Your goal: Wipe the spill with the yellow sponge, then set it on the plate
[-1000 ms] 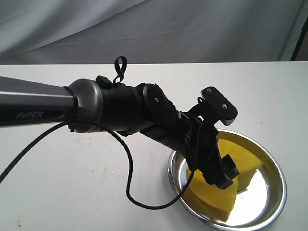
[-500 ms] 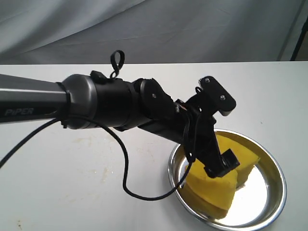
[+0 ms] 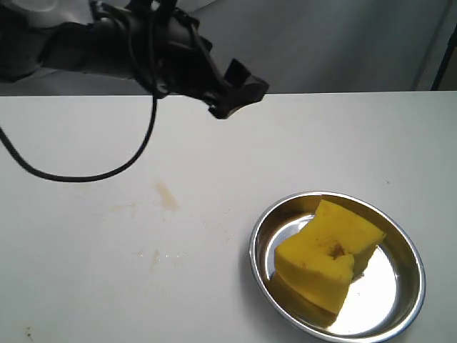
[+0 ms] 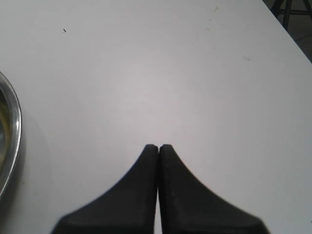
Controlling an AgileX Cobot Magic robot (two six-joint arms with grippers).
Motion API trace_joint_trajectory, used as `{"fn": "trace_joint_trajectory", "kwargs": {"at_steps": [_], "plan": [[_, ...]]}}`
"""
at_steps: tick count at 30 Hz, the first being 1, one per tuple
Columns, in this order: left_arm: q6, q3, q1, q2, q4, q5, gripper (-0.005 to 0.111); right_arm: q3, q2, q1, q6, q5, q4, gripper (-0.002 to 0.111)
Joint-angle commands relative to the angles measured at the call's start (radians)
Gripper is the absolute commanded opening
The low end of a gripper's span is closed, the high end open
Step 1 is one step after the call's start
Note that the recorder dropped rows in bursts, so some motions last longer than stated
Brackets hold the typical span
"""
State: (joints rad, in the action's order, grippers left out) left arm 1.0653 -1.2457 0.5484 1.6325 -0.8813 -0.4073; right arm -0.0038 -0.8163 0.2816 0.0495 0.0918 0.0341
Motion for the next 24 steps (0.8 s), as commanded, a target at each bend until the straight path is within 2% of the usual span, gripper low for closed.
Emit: {"fn": "trace_joint_trajectory", "kwargs": {"at_steps": [1,4,6,8,11,18,24], "plan": [[-0.011,0.130,-0.128,-0.070,0.005,-0.033,0.105,0.004,-0.002,0.008,-0.005,0.016,0.000,0.000],[0.010,0.204,-0.222,-0.120,0.005,-0.033,0.100,0.004,-0.002,0.008,-0.005,0.016,0.000,0.000],[0.013,0.242,-0.268,-0.148,0.000,-0.018,0.088,0.004,-0.002,0.008,-0.005,0.016,0.000,0.000],[0.009,0.287,-0.321,-0.181,-0.056,0.025,0.062,0.004,-0.002,0.008,-0.005,0.016,0.000,0.000],[0.015,0.350,-0.366,-0.236,-0.078,0.038,-0.001,0.004,-0.002,0.008,-0.005,0.016,0.000,0.000],[0.016,0.496,-0.366,-0.377,-0.186,0.195,0.000,0.004,-0.002,0.008,-0.005,0.016,0.000,0.000],[0.009,0.559,-0.366,-0.491,-0.229,0.179,0.000,0.004,-0.002,0.008,-0.005,0.016,0.000,0.000]]}}
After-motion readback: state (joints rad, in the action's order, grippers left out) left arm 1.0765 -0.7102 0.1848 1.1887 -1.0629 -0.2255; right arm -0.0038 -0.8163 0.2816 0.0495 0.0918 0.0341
